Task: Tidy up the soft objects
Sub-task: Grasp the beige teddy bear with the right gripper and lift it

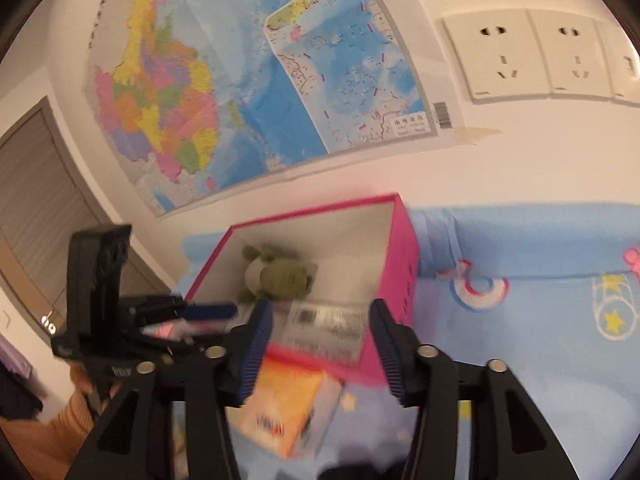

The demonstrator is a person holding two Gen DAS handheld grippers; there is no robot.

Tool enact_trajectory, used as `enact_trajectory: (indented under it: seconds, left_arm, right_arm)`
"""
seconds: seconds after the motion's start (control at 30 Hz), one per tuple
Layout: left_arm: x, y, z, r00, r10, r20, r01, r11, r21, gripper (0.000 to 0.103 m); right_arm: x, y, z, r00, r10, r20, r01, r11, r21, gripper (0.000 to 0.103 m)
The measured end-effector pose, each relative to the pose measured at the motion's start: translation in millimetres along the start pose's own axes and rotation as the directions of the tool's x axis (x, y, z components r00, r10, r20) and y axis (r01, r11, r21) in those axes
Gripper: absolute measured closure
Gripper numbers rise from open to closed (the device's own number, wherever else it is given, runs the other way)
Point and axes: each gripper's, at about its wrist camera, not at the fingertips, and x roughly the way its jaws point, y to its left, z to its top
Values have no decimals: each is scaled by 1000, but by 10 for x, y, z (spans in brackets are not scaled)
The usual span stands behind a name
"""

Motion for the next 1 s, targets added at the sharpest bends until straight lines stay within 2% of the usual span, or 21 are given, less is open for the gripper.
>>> enact_trajectory:
  seconds: [0.07,0.1,0.17,0.27,0.33,0.47,0.6,0.8,0.87,0.93,1.0]
  left_arm:
    - [-133,-112,-114,999,-29,33,28,999,37,47]
    - [-190,-170,-171,998,-43,43,40,998,53,43]
    - [-257,-329,-298,996,-70,54,65,994,87,40]
    - [-282,-529,-496,992,-120,30,115,985,126,40]
    - [-260,-659,-627,987,-161,3,159,976,147,40]
    - [-171,-950,-891,972,-226,-62,234,955,180,40]
    - [-94,-1096,-1063,958,-263,-110,280,942,183,40]
    - [-12,-1232,-1221,938,-310,-157,334,929,159,40]
    - [13,-1269,-1276,930,-323,-173,350,924,155,40]
    - [41,-1294,-1318,919,-344,-193,373,917,141,40]
    - [82,-1318,-1365,907,-360,-216,393,910,132,40]
  right_arm:
    - [-163,-52,-155,1000,-18,-22,18,1000,-7,38]
    - [-208,-78,-212,999,-27,-34,26,1000,-8,35]
    - [-318,-149,-372,996,-65,-62,65,998,-12,33]
    - [-480,-328,-655,985,-130,-116,133,991,15,32]
    - [-563,-425,-814,980,-139,-143,147,988,45,32]
    - [-642,-527,-1153,975,-98,-200,119,988,96,32]
    - [-589,-503,-1461,962,-54,-266,87,990,115,32]
    - [-565,-537,-1606,965,2,-264,46,983,177,32]
    - [-562,-535,-1626,966,21,-257,29,982,188,34]
    - [-562,-522,-1645,966,18,-258,32,981,190,52]
    - [-589,-516,-1664,969,21,-248,30,979,202,58]
